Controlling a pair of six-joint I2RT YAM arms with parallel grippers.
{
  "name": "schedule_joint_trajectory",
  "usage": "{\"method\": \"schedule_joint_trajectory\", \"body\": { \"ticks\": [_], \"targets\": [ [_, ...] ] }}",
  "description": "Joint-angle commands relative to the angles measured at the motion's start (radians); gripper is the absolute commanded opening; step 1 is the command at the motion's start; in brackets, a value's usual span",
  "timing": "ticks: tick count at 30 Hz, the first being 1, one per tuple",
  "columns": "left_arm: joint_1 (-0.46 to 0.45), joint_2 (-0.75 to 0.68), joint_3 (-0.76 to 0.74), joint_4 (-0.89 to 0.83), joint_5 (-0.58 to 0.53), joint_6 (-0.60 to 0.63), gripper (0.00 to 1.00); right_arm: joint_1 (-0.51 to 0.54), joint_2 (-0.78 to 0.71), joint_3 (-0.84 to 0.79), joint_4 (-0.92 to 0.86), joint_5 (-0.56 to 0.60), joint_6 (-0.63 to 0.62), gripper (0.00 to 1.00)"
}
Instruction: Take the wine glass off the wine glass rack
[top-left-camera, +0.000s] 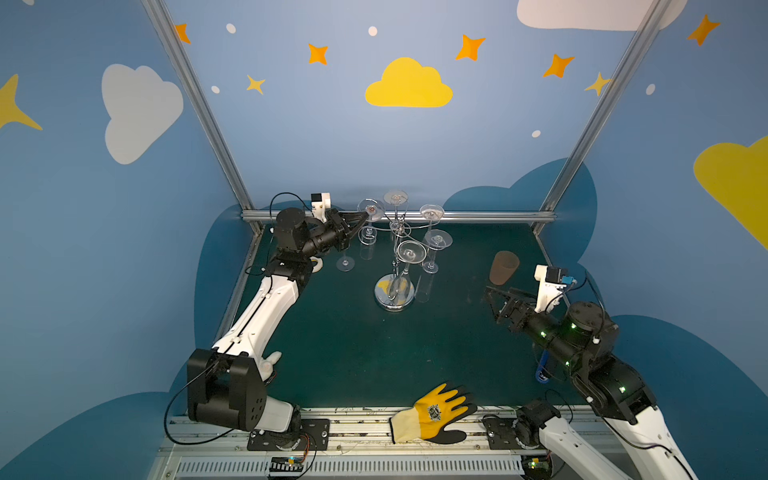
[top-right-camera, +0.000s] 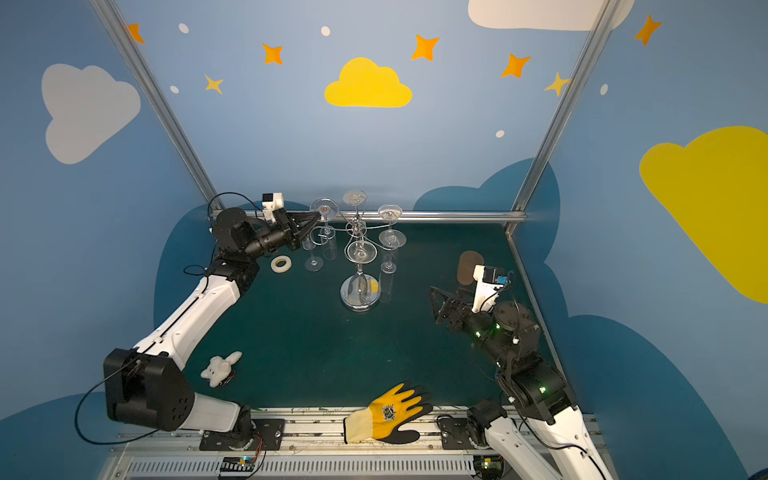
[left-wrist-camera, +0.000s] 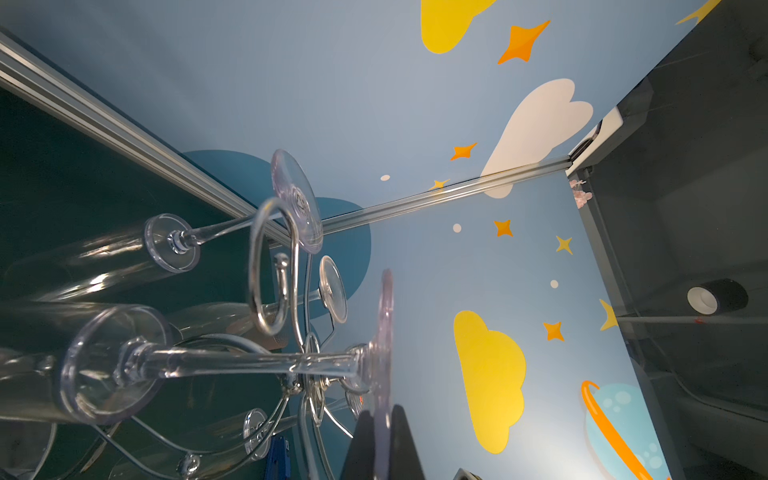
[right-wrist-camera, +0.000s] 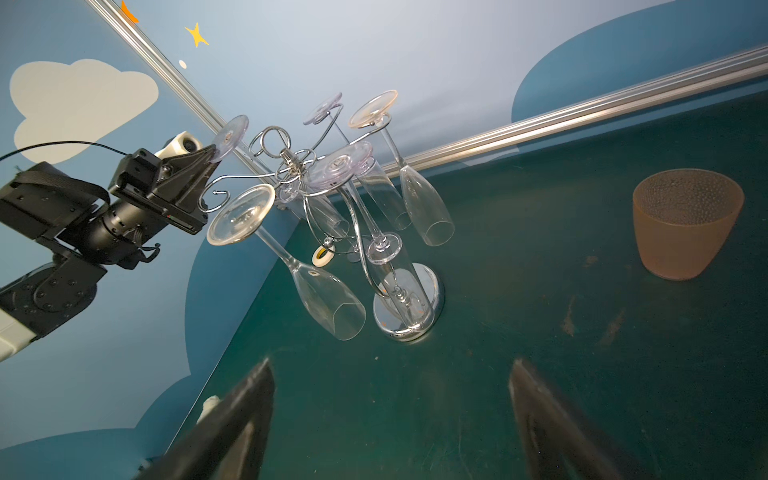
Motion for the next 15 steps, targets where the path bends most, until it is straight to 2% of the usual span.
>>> {"method": "schedule_joint_trajectory", "body": {
  "ticks": [1, 15],
  "targets": [
    [0.008, -0.047, -0.024, 0.011, -0.02, 0.018, 0.03, 0.002, 0.0, 0.015, -0.015, 0.008, -0.014, 0.88],
    [0.088, -0.239, -0.187, -0.034, -0.106, -0.004, 0.03, 0.001, 0.013, 0.018, -0.014, -0.012, -0.011, 0.88]
  ]
}}
